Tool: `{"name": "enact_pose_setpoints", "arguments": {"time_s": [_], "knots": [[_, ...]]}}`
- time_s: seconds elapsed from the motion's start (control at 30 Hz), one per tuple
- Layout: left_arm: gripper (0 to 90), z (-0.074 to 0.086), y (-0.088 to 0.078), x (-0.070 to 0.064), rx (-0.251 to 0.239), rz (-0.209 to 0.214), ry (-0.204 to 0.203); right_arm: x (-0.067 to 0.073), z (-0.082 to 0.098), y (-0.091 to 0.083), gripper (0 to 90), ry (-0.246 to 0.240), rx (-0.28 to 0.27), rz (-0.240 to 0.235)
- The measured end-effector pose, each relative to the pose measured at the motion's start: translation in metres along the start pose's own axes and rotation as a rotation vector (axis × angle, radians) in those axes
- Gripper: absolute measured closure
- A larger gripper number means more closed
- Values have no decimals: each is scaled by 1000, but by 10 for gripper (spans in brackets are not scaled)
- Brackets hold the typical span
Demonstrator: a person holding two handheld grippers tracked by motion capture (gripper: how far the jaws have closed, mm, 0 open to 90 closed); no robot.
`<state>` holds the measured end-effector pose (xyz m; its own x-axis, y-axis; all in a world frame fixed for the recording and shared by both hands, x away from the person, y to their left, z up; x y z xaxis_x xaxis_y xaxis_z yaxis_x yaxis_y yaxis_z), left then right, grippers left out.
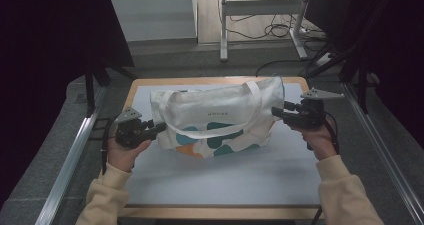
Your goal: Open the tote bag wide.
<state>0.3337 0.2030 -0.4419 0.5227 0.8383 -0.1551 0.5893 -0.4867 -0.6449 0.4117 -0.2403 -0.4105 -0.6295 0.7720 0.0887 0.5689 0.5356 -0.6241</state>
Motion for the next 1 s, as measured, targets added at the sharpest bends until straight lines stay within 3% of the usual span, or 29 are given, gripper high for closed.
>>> {"name": "enact_pose_setpoints", "arguments": {"time_s": [0.17, 0.33, 0.57, 1.0], "knots": [[773, 0, -1, -2, -12, 2, 17, 2, 1, 1, 728, -31, -3, 62], [794, 1, -4, -2, -30, 2, 23, 5, 3, -5, 822, -59, -43, 99], [809, 6, -8, -3, -38, 5, 35, 12, 8, -12, 845, -96, -84, 120], [813, 18, -11, -7, -43, 13, 50, 22, 28, -19, 853, -105, -125, 110]]}}
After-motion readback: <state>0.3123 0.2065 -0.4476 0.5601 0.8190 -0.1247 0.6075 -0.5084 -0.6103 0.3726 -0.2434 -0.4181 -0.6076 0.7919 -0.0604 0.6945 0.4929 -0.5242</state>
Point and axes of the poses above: each handheld gripper's, and its own axes: y roughly forward along the jaws, z roughly out of its underside, x roughly to its left, the point moved 4 cm from there along y, roughly forward along the jaws, and after that the axes turned 11 degrees about x, right-handed, at the moved point
